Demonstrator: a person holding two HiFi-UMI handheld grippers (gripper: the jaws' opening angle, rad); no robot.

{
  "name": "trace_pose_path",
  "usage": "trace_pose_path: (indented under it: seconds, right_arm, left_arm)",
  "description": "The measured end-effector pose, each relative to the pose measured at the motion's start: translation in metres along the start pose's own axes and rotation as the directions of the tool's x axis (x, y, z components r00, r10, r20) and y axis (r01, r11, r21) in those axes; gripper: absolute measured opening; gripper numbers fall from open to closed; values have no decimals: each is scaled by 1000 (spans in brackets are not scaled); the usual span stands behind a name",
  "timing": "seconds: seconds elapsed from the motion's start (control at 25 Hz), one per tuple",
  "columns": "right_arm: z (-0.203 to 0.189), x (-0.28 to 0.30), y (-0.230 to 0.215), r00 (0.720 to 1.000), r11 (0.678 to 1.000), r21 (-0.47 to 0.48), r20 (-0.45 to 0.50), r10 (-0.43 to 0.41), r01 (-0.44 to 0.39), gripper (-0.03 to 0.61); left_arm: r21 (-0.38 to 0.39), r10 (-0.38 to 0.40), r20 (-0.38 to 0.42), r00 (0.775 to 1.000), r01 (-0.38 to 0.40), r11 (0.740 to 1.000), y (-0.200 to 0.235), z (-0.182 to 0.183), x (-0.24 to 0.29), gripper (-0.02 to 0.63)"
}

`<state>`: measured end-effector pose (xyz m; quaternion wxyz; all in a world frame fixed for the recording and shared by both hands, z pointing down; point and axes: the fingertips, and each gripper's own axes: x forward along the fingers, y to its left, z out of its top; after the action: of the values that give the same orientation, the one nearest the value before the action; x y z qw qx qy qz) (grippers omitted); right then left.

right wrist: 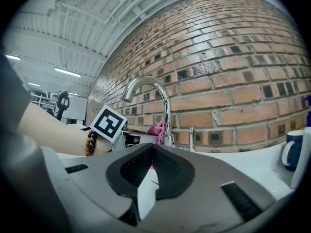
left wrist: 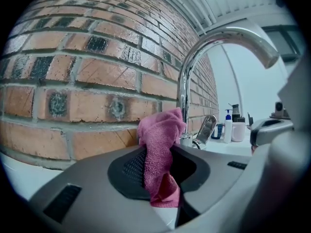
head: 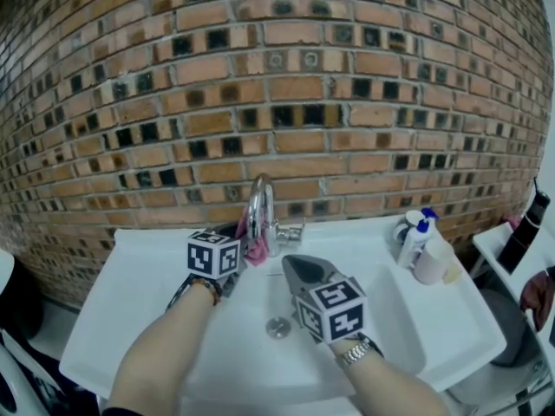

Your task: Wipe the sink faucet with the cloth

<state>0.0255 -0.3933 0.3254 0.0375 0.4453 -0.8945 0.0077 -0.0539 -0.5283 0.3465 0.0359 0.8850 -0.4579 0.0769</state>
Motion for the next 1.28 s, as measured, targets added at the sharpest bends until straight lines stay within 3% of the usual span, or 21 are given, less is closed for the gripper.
trace_pose_path:
  seconds: [0.48,1.28]
  right_arm:
    - [1,0,4,1000,1000,-4,6,14,-14,12]
    - [3,1,5,1000,1000,-6,15,19,-19,12]
  left_arm:
    - [14,-13,65,998,13,1000,1,27,2,98]
    - [108,-43,125,991,30,994,-8,83,-9,98]
